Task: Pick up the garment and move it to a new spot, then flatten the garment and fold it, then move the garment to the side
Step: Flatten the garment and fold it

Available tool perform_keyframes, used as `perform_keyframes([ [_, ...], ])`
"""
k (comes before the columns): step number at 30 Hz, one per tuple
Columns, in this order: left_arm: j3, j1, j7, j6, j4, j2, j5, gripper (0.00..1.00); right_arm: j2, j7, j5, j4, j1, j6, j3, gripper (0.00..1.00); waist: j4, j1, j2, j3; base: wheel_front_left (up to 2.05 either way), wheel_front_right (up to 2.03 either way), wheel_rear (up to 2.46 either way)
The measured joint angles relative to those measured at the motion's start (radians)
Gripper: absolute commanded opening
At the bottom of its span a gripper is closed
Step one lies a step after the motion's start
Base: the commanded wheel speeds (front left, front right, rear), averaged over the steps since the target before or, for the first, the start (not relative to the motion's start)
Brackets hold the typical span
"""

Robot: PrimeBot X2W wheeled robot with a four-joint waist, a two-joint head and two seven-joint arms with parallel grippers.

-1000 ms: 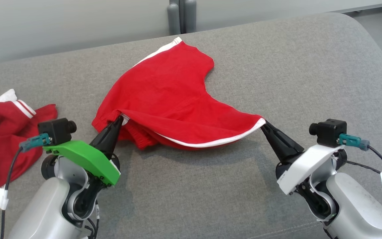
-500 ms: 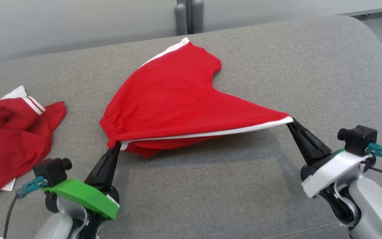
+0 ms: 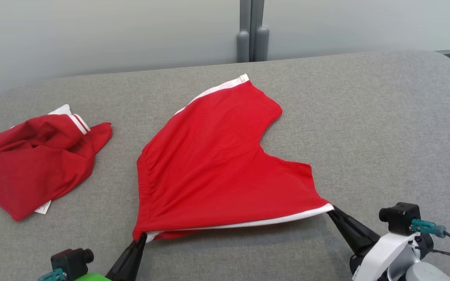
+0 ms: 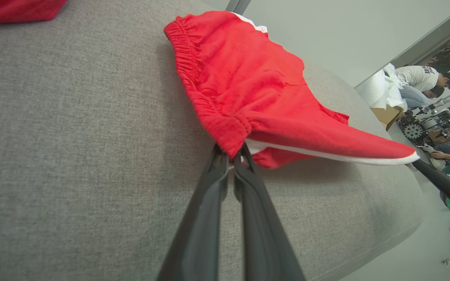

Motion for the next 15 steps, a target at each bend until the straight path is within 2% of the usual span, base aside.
perform_keyframes([
  [9, -0.021, 0.049, 0.005, 0.0, 0.009, 0.005, -0.008, 0.0, -0.008, 0.026, 0.034, 0.022, 0.032, 0.0, 0.007, 0.0, 0.012, 0.0, 0.0, -0.011, 0.0, 0.0, 0.0],
  [15, -0.058, 0.046, 0.028, -0.001, 0.027, 0.006, 0.021, 0.0, -0.011, 0.022, -0.036, 0.096, 0.032, -0.001, 0.043, 0.0, 0.008, 0.0, 0.0, -0.007, 0.0, 0.0, 0.0],
])
